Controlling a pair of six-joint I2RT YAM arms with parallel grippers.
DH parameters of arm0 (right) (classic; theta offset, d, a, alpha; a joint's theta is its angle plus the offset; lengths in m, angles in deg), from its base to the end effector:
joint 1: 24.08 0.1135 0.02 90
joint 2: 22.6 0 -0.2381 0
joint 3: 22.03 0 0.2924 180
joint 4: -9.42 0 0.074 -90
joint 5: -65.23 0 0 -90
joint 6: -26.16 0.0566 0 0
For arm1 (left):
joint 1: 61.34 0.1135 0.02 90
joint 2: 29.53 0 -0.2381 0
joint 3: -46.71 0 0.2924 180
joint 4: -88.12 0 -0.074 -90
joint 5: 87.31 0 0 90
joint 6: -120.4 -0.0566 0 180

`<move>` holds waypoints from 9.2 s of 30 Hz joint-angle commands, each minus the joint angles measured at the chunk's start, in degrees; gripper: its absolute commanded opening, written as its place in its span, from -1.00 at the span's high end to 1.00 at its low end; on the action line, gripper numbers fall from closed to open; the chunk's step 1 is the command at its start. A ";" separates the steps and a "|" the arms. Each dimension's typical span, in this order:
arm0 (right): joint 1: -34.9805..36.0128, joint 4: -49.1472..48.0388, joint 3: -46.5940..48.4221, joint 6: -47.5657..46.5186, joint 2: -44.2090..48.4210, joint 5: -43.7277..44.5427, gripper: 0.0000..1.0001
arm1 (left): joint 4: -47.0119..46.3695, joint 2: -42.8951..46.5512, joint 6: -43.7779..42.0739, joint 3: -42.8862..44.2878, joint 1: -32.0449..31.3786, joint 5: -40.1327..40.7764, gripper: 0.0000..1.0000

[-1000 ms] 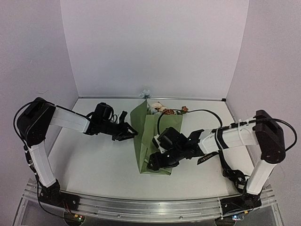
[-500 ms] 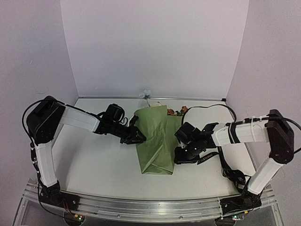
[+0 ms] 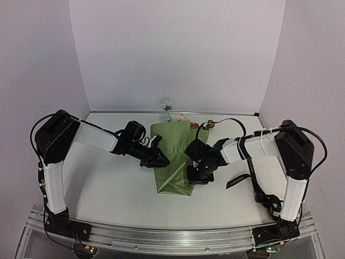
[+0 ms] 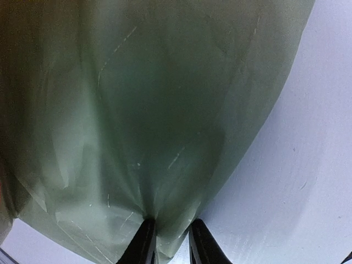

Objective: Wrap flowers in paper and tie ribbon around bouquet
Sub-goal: Fold the 2/3-folded wrapping paper at the center of the board, then press the fold line of the folded wrapping paper.

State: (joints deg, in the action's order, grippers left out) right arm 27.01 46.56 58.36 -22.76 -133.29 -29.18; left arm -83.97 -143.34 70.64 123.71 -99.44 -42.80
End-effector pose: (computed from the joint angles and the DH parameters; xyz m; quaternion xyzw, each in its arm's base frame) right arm 0.2520 0.3191 0.0683 -0.0930 0.9756 0.1670 0.1084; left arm 0.3143 -0.2977 0.0762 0.1329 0.8538 -0.5009 0.0498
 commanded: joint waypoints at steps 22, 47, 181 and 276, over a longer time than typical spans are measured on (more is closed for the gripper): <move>-4.89 -15.02 -6.95 -1.51 15.74 3.62 -0.68 | 13.25 -3.85 -7.33 7.32 -2.32 1.02 0.51; -14.79 -15.85 10.79 5.28 -2.55 -15.39 1.00 | 18.43 -0.09 -9.99 6.46 -4.53 2.25 0.52; -6.22 -45.86 -27.87 19.87 6.99 -10.30 0.84 | 20.09 -8.01 -4.38 -1.70 -7.87 14.03 1.00; 4.89 0.96 8.53 -5.92 -6.11 1.49 0.66 | 14.51 -1.53 -1.73 -1.56 -6.37 5.13 0.89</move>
State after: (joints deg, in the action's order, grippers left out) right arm 31.53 47.51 65.32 -27.71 -138.09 -32.32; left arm -70.01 -146.17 68.38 123.64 -105.63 -37.90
